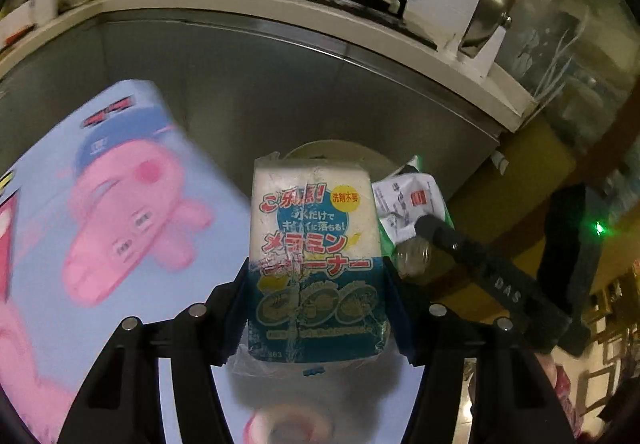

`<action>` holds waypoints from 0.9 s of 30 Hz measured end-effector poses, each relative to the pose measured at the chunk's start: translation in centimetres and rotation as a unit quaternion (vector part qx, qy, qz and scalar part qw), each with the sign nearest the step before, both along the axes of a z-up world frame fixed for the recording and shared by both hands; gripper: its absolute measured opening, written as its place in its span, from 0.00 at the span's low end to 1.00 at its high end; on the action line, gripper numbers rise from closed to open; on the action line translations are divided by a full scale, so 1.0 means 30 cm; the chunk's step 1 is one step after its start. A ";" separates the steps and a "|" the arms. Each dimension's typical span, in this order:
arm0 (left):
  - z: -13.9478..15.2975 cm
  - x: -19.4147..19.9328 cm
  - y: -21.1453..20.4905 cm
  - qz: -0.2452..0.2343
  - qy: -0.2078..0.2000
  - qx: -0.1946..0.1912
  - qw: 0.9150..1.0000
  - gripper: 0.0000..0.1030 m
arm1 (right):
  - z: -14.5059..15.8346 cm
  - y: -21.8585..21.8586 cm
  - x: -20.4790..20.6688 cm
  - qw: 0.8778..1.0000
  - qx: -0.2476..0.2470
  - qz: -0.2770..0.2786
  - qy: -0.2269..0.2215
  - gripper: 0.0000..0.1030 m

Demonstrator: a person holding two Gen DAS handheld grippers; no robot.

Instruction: Collect trash

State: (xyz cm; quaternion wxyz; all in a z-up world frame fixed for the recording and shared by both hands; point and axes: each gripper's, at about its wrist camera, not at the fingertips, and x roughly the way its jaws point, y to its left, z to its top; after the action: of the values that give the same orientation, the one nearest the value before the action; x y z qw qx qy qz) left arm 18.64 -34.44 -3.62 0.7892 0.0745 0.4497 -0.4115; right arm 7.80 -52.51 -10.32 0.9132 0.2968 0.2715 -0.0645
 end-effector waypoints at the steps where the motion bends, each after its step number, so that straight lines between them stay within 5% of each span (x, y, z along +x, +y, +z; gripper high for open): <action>1: -0.010 0.018 -0.034 -0.004 0.004 0.003 1.000 0.59 | -0.011 -0.034 0.008 1.000 0.001 -0.008 0.005 0.04; 4: -0.067 0.073 -0.149 -0.010 0.022 0.012 1.000 0.61 | -0.031 -0.103 0.042 1.000 0.005 -0.016 0.014 0.04; 6: -0.101 0.099 -0.193 -0.009 0.026 0.022 0.999 0.73 | -0.047 -0.118 0.069 1.000 0.004 -0.017 0.024 0.07; 10: -0.143 0.129 -0.212 0.009 0.028 0.046 0.998 0.77 | -0.084 -0.135 0.135 0.999 0.001 -0.018 0.045 0.41; 20: -0.036 0.028 0.124 0.051 -0.015 0.003 0.999 0.78 | 0.010 0.032 -0.120 0.997 0.031 -0.051 -0.047 0.42; 27: -0.056 -0.112 0.343 0.086 -0.058 0.054 0.993 0.82 | -0.011 0.275 -0.266 0.995 0.066 -0.057 -0.039 0.47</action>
State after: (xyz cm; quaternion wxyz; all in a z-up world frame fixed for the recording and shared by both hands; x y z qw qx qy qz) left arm 15.28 -24.15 -5.28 0.8413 0.1019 0.4295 -0.3120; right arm -0.18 -44.25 -10.65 0.8964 0.3740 0.2219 -0.0865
